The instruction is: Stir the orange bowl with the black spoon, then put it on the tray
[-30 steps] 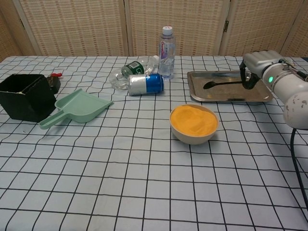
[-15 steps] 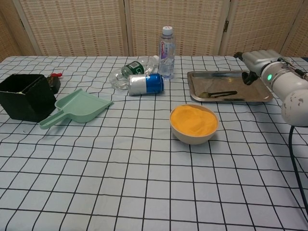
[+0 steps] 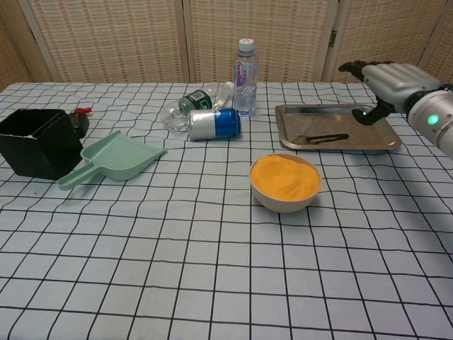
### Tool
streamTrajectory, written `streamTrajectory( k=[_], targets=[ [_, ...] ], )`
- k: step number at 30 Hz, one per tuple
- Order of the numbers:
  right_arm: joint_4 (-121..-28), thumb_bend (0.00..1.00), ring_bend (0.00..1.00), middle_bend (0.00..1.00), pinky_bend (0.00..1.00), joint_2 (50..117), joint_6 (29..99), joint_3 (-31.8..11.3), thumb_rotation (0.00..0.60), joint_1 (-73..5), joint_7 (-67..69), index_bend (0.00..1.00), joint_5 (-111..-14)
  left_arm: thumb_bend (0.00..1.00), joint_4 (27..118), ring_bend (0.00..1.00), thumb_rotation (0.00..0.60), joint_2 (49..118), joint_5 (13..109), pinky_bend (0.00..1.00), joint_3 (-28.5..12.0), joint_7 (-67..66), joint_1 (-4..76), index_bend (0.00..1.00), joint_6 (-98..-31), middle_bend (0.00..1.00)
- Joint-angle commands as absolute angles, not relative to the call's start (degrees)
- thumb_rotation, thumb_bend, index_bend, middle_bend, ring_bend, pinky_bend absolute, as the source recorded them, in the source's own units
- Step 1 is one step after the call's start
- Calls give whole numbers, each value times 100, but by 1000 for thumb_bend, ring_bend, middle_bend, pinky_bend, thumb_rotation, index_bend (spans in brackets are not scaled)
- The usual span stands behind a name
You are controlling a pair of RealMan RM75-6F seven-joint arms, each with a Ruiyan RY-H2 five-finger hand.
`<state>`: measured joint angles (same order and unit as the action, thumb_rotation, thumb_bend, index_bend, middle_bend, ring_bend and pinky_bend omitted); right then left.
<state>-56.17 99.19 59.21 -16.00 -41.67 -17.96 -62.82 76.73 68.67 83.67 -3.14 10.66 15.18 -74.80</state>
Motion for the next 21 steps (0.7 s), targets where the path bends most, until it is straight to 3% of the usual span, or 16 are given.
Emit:
streamTrajectory(
  k=[1, 9, 13, 21],
  targets=[
    [-8591, 408, 0, 0, 0, 8132, 7459, -555, 600, -2657, -2212, 0, -7132, 484, 7717, 0, 600, 6894, 8383, 199, -301, 962, 1499, 0, -7514, 0],
    [-9006, 408, 0, 0, 0, 7784, 8457, 221, 600, -1660, -2174, 0, -7853, 484, 7818, 0, 600, 6926, 8439, 199, -274, 695, 1442, 0, -7647, 0],
    [-8781, 408, 0, 0, 0, 7890, 8782, 273, 600, -1354, -2013, 0, -8005, 484, 7870, 0, 600, 6922, 8471, 199, -269, 633, 1409, 0, -7725, 0],
    [-8578, 407, 0, 0, 0, 7891, 8751, 173, 600, -1167, -1702, 9, -7923, 484, 7889, 0, 600, 6938, 8471, 199, -259, 551, 1402, 0, -7717, 0]
  ],
)
